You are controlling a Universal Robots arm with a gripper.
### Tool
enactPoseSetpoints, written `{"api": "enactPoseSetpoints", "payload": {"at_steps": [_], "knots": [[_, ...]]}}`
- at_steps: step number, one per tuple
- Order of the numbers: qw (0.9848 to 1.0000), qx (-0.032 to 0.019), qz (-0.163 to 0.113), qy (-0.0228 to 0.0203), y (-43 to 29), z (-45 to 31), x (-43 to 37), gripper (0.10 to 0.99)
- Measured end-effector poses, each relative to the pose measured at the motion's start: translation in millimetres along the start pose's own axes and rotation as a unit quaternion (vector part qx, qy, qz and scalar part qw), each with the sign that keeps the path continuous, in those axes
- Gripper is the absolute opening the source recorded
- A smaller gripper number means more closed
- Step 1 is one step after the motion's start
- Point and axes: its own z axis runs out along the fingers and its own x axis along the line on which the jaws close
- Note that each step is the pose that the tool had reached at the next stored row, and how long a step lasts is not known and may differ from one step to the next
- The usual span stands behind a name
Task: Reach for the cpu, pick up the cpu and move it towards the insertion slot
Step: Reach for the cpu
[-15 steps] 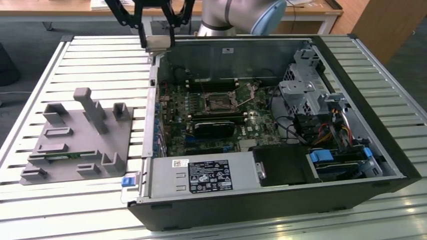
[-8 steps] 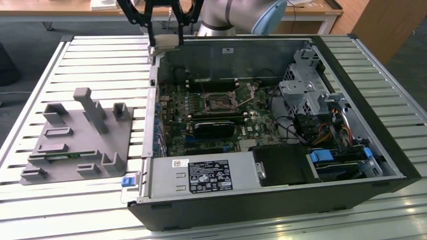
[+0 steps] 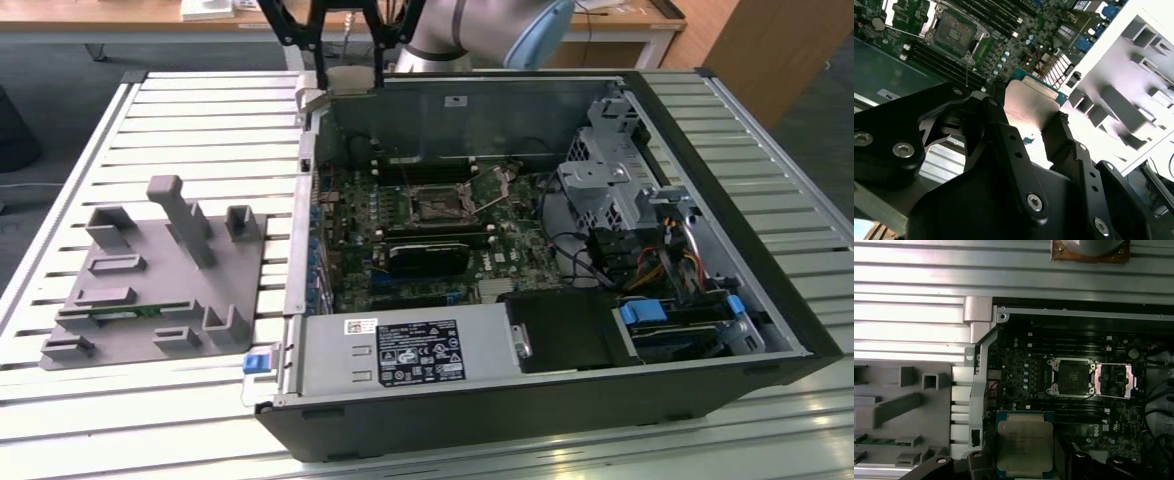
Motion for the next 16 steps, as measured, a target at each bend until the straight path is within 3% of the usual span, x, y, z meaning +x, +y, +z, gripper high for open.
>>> {"api": "enactPoseSetpoints", "payload": {"at_steps": [8,16], "knots": [[1.0000,0.0000,0.000,0.0000,6.5,0.1,-14.9,0.541],[1.0000,0.0001,0.000,0.0001,19.2,0.5,-25.8,0.541]]}}
